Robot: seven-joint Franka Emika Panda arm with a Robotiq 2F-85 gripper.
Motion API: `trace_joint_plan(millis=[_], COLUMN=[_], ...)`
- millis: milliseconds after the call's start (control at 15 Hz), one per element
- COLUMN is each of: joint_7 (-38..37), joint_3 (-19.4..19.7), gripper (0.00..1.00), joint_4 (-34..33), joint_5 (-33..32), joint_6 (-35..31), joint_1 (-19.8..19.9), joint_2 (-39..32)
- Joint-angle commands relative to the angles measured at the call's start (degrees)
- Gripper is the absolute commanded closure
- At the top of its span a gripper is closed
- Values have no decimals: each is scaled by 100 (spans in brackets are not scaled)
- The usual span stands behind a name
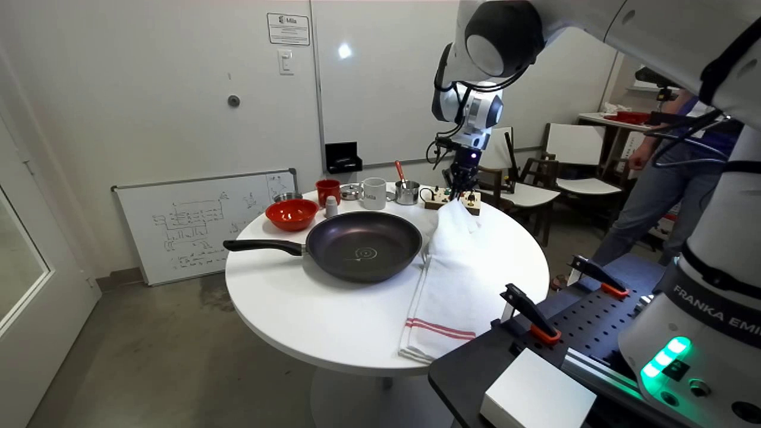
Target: Pick up the kitchen towel and wipe the pan
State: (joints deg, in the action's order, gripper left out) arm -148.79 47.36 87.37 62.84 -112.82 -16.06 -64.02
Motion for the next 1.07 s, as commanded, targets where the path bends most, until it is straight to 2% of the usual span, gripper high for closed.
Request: trace_joint_plan(millis=[0,267,400,600,667,733,1000], joint_7=[-17,-14,-14,148,49,57,26], joint_3=[202,210,427,226,-473,-590,-1483], gripper=[97,97,96,96,96,96,96], joint_4=[62,28,148,120,164,176,195], joint_5=[-18,-55,70,24,-623,-750,-1421], joint_6=[101,269,292,232,-187,-245,-451], joint_1=[-84,-10,-161,27,475,554,1245], joint_2=[-7,31,-38,173,651,721,1144])
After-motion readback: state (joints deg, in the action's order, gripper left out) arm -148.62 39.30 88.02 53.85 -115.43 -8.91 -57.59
